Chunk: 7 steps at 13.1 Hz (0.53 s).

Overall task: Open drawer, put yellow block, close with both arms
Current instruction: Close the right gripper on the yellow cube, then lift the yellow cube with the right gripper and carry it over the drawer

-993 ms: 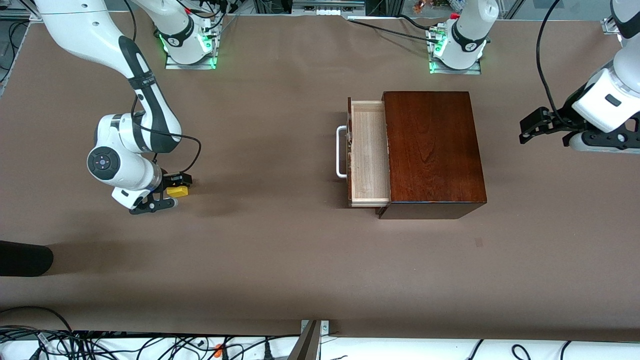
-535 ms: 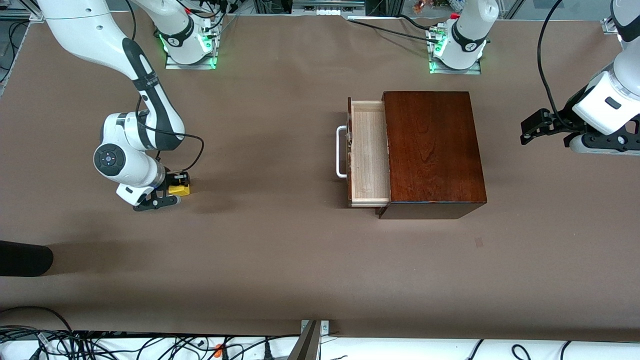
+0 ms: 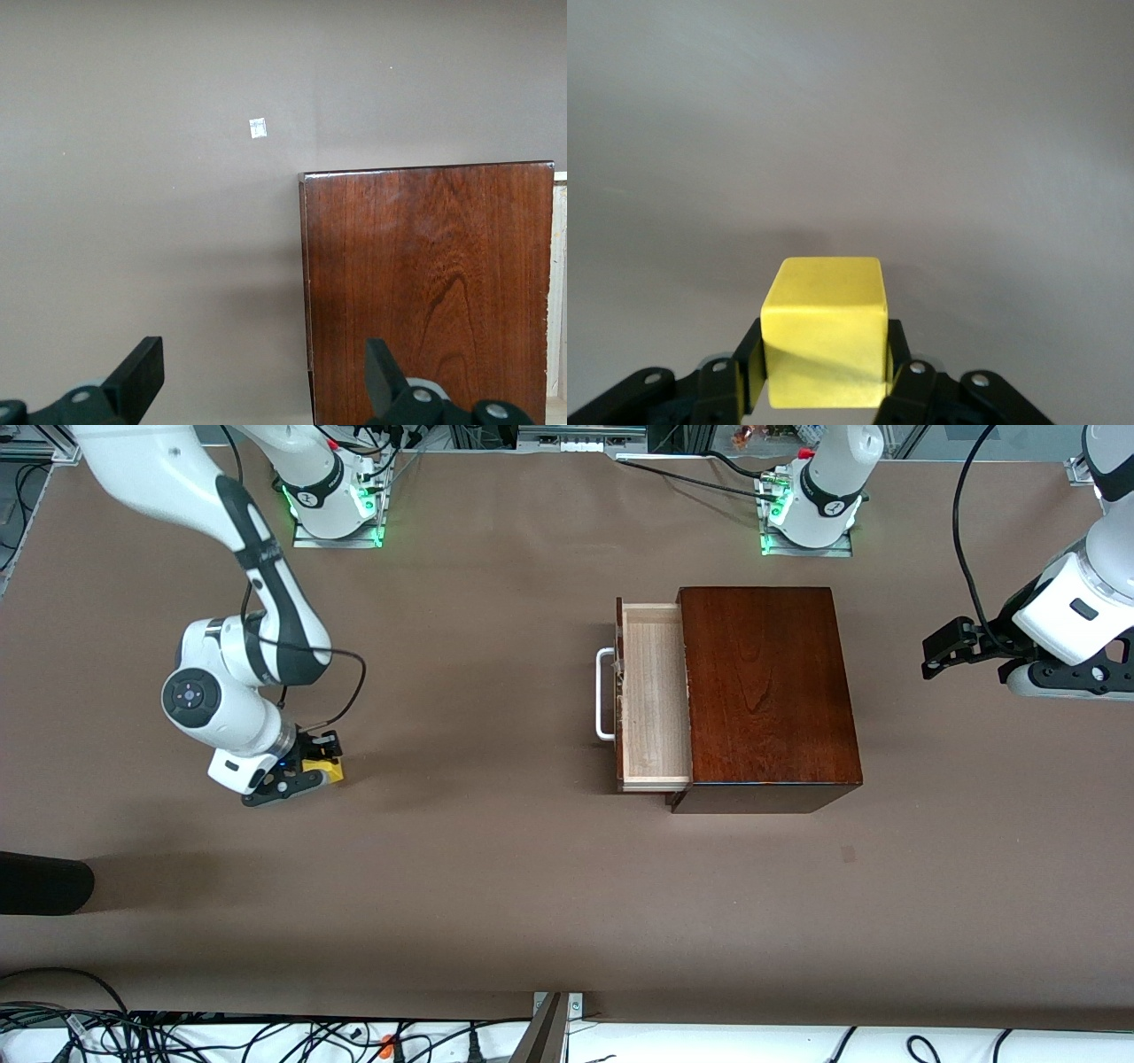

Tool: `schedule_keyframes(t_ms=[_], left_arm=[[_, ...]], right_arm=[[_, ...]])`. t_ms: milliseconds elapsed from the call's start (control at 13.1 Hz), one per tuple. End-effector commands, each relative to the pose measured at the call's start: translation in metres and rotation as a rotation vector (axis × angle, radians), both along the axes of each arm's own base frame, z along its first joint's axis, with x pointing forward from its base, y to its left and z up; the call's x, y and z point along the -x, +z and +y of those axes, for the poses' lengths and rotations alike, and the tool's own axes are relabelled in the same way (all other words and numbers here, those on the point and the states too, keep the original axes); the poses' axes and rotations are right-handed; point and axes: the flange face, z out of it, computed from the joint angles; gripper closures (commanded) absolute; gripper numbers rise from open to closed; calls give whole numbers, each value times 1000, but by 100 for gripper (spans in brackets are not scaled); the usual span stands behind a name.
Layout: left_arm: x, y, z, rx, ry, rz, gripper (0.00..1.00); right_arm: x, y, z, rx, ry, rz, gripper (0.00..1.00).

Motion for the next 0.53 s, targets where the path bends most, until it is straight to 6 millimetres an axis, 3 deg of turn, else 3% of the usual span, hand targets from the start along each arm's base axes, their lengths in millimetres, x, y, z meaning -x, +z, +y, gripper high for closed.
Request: schedule_keyframes(t_ms=[0,76,229,382,458], left_arm=[[-2,4,3,-24,-20,2,0],[-2,4,3,-24,-20,2,0],[-2,4,3,-24,-20,3,0],[-2,4,1,-22,-23,2,0],[-2,4,1,-22,-23,2,0]], right_arm=[[-8,70,64,-31,157,13,96],[-6,88,96,-40,202,28,97],[10,113,183,-56,330,-7,97],[17,131,238,-33,447,-67,96],[30,140,277,23,543,-91,96]])
